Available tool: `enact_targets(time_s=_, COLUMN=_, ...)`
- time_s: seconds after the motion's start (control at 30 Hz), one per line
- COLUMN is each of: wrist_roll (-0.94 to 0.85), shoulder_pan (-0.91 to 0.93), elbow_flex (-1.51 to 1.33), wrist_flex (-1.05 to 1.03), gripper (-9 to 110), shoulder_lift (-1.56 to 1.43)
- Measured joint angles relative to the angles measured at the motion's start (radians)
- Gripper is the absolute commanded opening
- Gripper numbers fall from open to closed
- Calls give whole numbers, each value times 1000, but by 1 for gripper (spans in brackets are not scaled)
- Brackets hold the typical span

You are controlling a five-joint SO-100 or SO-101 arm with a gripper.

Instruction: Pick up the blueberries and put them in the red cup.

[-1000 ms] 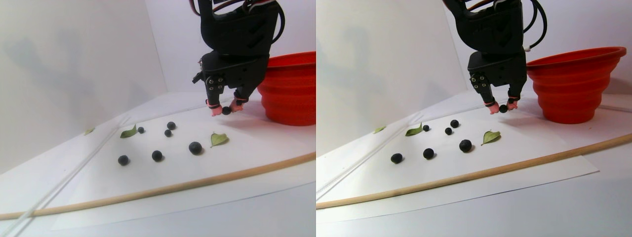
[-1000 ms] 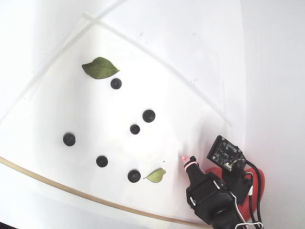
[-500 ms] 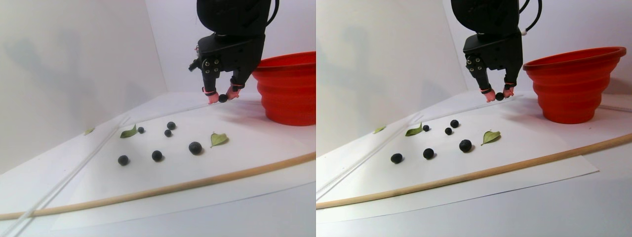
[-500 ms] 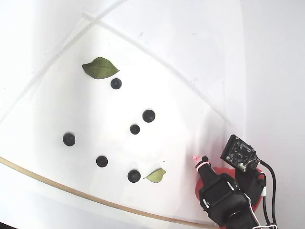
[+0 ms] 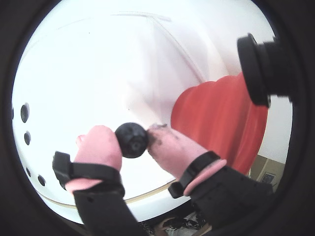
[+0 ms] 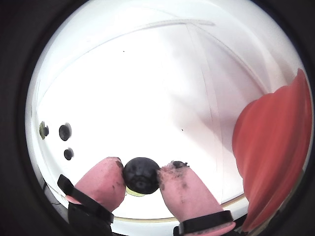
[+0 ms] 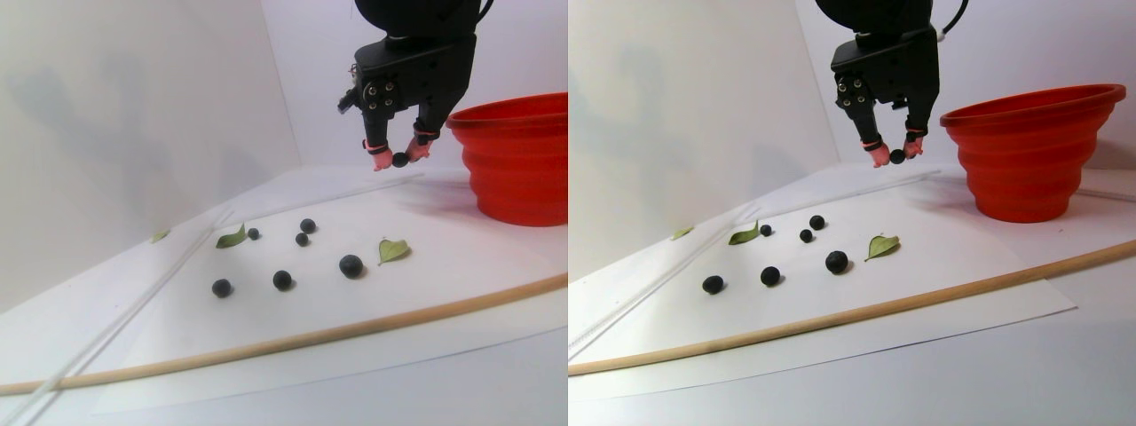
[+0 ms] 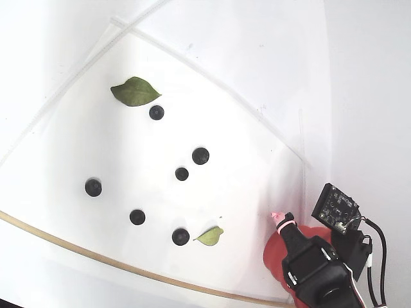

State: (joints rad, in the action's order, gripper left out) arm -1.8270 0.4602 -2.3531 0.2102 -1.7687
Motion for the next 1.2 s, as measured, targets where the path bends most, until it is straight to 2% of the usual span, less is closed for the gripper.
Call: enact_targets(time_s=1.2, wrist_roll=-38, shoulder_pan=69, elbow_flex=-6, wrist_flex=-255, gripper=11, shoulder_lift=-268)
